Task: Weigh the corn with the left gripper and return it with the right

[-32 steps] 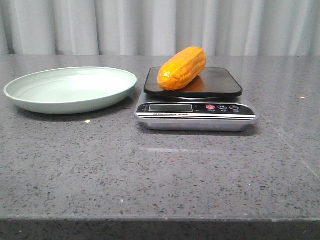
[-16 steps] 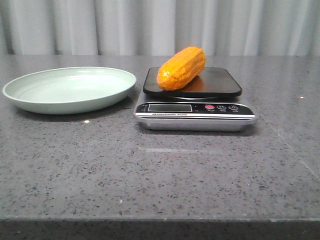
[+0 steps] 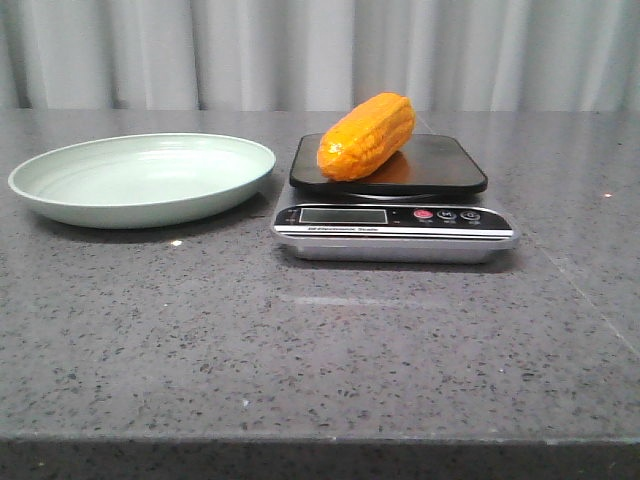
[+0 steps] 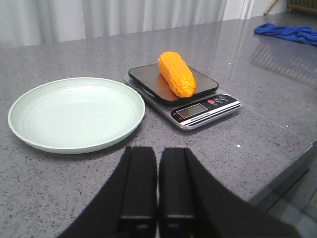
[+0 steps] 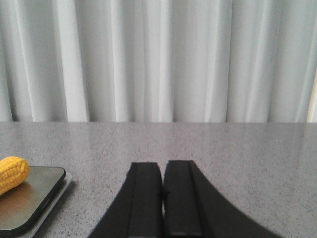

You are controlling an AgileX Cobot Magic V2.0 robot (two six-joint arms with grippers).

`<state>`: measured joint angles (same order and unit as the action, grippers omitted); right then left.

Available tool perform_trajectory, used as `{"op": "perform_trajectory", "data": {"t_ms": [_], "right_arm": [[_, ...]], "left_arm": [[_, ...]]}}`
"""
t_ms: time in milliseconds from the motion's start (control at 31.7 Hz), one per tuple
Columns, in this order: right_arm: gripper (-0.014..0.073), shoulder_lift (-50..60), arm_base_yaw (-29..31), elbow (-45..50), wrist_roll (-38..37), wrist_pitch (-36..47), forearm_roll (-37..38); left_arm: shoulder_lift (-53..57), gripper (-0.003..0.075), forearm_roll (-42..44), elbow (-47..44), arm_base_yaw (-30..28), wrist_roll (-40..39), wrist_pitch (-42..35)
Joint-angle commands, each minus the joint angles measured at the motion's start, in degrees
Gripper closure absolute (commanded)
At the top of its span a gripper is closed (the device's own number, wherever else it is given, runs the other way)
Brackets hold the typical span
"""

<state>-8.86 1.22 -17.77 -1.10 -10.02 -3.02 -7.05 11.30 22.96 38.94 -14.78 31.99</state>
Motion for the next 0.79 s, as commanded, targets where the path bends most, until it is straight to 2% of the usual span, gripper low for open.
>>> {"op": "perform_trajectory", "data": {"t_ms": [0,221,473,568,694,757], "right_arm": [[0.0422,-9.51,0.31,-7.64,-0.24,-0.99,-0.20],[0.0422,-23.18,0.31,-9.56,-0.24,1.25,-0.97],[0.0408,-30.16,0.31,-9.56,-0.59,-1.91,-4.96],[0.0321,-30.18,0.31,-9.56,-0.53,-2.91,-5.20],[0.0099,-30.04,0.31,-9.56,-0.40,-4.62,-5.19],[0.0016,-30.04,0.31,-9.56,-0.47,-5.08,-5.30]], "left_arm": [[-0.63,0.0586,-0.30,1.43,0.02,0.16,-4.58],[-0.63,0.0586,-0.30,1.43,0.02,0.16,-4.58],[-0.63,0.0586,-0.30,1.43,0.02,0.16,-4.92],[-0.63,0.0586,-0.30,1.43,0.02,0.16,-4.92],[-0.63,0.0586,-0.30,1.43,0.02,0.16,-4.92],[-0.63,0.0586,-0.30,1.43,0.02,0.16,-4.92]]}}
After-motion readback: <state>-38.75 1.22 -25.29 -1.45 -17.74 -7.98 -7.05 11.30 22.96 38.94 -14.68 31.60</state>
